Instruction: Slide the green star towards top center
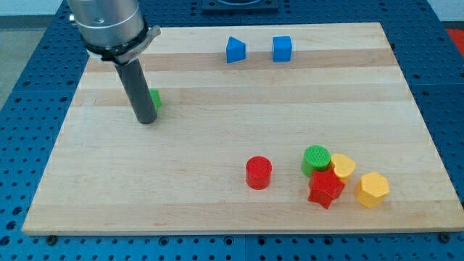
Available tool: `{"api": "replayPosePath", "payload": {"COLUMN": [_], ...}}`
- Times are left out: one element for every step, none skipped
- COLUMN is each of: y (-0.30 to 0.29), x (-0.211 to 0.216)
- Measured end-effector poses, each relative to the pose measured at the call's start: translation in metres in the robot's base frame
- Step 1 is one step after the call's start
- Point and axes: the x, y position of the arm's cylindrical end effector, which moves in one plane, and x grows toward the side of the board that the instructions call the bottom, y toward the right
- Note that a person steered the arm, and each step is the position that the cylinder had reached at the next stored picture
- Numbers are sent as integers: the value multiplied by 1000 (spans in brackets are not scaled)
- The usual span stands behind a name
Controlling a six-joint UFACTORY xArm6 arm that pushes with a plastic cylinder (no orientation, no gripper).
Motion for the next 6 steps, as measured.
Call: {"api": "replayPosePath", "payload": {"y": [-3,-32,-42,-30,-30,-30], "x": [-18,-36,-50,-51,-65,-79]}}
